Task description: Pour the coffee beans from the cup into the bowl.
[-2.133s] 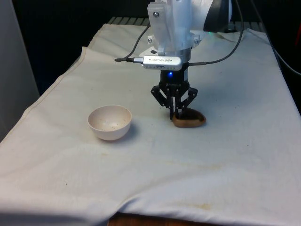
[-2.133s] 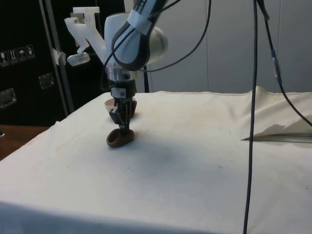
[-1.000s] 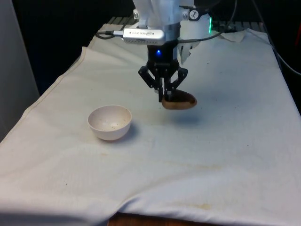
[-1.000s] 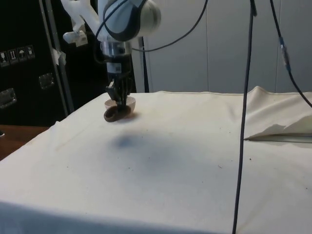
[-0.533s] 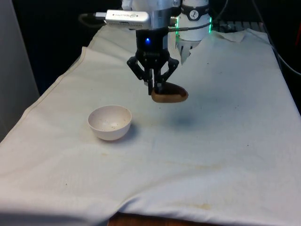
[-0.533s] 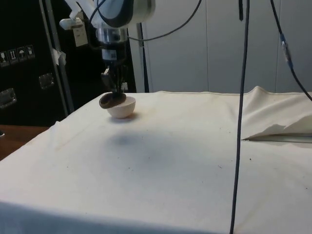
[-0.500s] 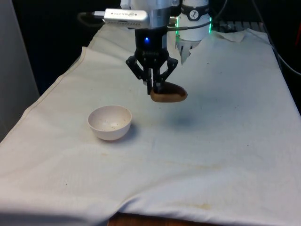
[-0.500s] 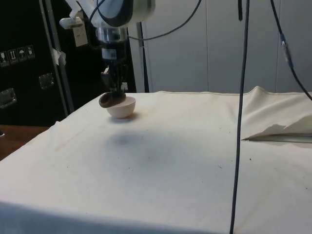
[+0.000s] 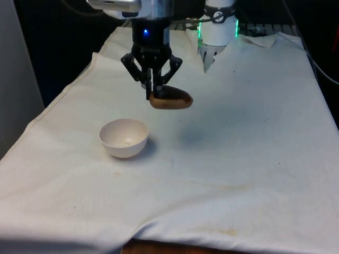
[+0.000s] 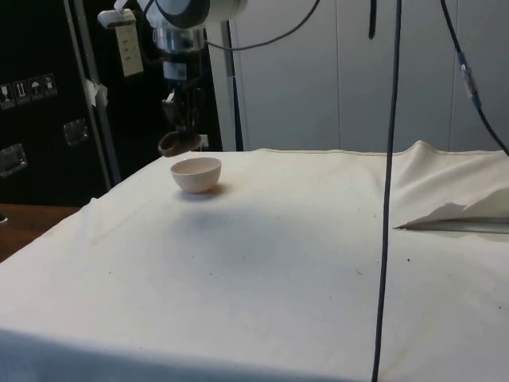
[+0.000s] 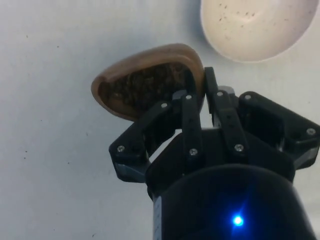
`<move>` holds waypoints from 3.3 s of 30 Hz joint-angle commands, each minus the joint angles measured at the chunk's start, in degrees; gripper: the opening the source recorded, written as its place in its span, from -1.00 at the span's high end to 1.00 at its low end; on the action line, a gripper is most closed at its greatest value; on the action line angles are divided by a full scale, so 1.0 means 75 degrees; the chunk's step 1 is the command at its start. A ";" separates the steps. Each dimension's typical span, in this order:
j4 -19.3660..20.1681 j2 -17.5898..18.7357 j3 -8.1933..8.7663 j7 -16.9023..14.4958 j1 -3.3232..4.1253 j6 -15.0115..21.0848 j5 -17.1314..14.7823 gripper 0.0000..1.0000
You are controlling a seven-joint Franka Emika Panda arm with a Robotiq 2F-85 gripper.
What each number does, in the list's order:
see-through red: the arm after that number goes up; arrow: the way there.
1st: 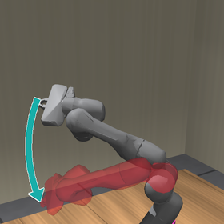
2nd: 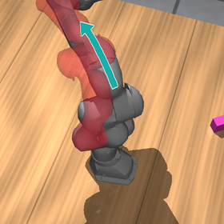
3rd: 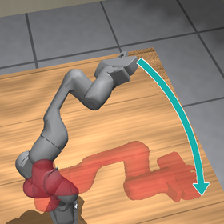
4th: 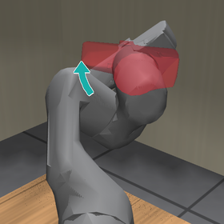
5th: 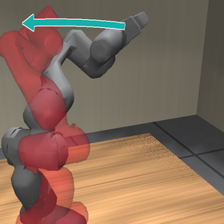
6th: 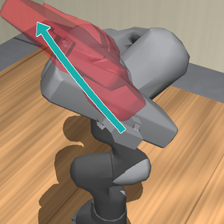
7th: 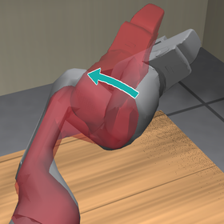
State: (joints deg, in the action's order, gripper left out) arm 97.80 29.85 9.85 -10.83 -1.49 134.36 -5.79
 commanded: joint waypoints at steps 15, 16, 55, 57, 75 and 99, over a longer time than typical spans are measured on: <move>-0.0756 0.0443 0.0275 -0.0229 0.0023 -0.0176 0.0336 1.00; -0.0795 0.0474 0.0290 -0.0244 0.0023 -0.0168 0.0367 1.00; -0.1329 0.0787 0.0672 -0.0359 0.0000 -0.0023 0.1818 1.00; -0.1360 0.0833 0.0665 -0.0397 -0.0015 0.0008 0.1795 1.00; -0.1505 0.0985 0.0955 -0.0176 0.0107 -0.0138 0.2559 1.00; -0.1421 0.0993 0.0947 0.1008 0.0252 0.0023 0.4194 1.00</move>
State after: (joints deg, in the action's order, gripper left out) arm 87.20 37.13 16.39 -3.50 0.06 134.01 25.44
